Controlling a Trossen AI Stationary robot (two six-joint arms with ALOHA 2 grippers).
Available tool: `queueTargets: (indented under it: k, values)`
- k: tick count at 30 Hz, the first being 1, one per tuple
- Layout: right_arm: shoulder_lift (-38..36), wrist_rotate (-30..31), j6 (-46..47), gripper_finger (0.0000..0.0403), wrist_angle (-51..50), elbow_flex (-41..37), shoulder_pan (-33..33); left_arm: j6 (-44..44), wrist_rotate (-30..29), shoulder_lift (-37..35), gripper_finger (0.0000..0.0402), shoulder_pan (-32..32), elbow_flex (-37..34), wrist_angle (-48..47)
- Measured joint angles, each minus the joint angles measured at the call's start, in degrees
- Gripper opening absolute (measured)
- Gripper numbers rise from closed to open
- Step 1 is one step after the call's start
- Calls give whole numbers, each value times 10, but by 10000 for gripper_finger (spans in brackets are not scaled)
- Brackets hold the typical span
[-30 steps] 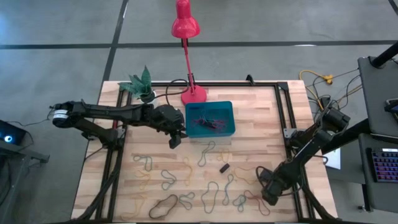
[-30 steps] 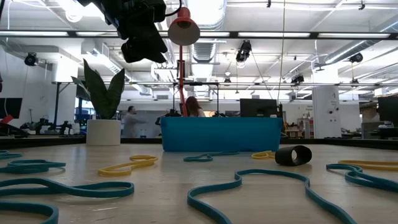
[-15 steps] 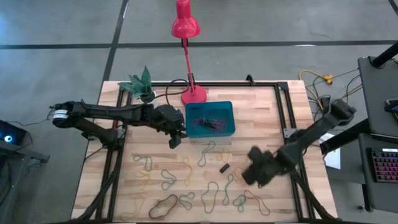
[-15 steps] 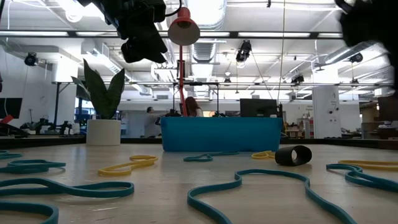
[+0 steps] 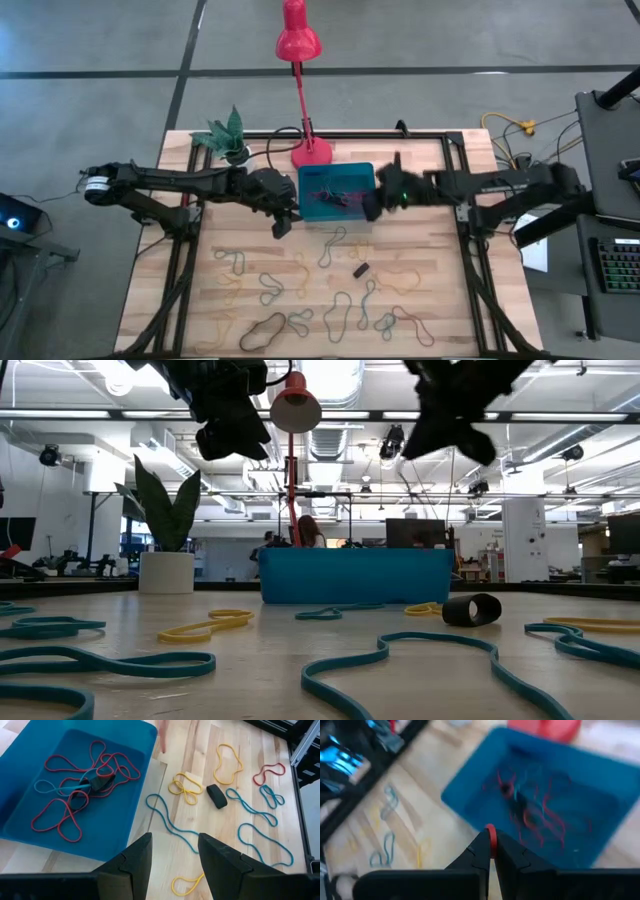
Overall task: Pick and place rubber bands into bin
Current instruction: Put the red rubber band into the blue bin
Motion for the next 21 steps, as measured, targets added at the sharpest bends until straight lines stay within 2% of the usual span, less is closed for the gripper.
queueTargets:
  k: [4, 7, 11, 14, 17, 21]
  values:
    - [23, -33, -37, 8, 10, 16, -59, 0, 0, 0, 144, 0, 0, 0]
    - [45, -52, -44, 8, 8, 18, -80, -1, 0, 0, 144, 0, 0, -1]
    - [92, -62, -25, 8, -8, 18, -83, -1, 0, 0, 144, 0, 0, -1]
    - [136, -93, -12, 14, -30, 18, -81, -1, 0, 0, 144, 0, 0, -1]
    - [182, -123, -4, 42, -52, 18, -68, -1, 0, 0, 144, 0, 0, -1]
    - [220, -132, 4, 105, -48, 18, -40, -2, 0, 0, 144, 0, 0, -1]
